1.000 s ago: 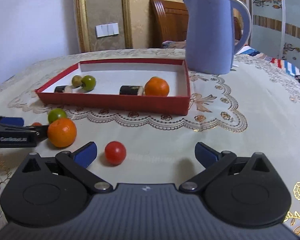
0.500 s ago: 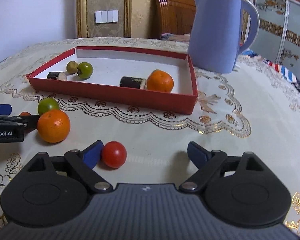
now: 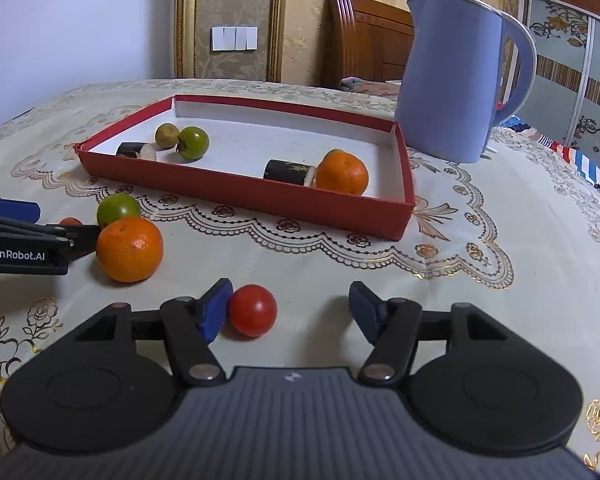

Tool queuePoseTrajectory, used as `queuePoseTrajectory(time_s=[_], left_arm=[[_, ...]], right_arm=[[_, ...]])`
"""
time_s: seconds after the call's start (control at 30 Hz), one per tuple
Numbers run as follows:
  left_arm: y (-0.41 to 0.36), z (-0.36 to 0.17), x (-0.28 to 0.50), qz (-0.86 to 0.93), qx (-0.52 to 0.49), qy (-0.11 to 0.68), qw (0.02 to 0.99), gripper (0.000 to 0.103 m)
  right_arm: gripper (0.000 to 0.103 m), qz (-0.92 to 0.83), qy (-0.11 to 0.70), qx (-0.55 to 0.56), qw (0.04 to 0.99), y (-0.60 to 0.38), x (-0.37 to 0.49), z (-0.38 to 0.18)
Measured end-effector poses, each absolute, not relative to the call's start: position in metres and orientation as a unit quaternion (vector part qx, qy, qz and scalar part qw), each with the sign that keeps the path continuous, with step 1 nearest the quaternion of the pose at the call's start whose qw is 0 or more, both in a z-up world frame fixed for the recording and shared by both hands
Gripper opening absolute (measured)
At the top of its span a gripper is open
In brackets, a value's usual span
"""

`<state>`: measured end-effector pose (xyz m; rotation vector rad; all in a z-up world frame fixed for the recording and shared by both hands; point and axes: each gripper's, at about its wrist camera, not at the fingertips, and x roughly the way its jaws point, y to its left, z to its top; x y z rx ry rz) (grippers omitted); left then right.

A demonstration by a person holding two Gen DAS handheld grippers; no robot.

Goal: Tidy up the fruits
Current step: 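Grasp the small red tomato with the right tool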

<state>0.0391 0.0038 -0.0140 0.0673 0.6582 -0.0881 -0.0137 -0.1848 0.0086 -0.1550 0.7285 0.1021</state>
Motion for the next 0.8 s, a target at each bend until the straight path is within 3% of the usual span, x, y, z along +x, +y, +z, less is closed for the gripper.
queuePoseTrajectory(time_s=[0.2,0.43,0.47,0.5,0.8], left_arm=[[0.0039,-0.0141,0.0393,-0.044,0.031,0.324,0.945,0.087],[0.0043,-0.0141,0.0391,-0.044,0.031,0.323,0.945,0.087],[0.0047,-0.0141,0.0391,-0.044,0.03,0.323,0.945,0.087],[0.0047,-0.0141,0.0391,-0.044,0.029,0.323,0.945,0.087],[0.0055,-0.0136,0.0391,-0.045,0.028,0.323,0.945,0.088]], right_arm=[[0.042,0.069,0.354,-0.073,0.93,-0.1833,-0.0147,0.0091],[0.04,0.072,0.354,-0.066,0.93,-0.1853,-0.0146,0.009],[0.035,0.073,0.353,-0.063,0.931,-0.1863,-0.015,0.0094],[0.022,0.072,0.352,-0.061,0.931,-0.1869,-0.0151,0.0098],[0.023,0.071,0.352,-0.06,0.931,-0.1865,-0.0155,0.0094]])
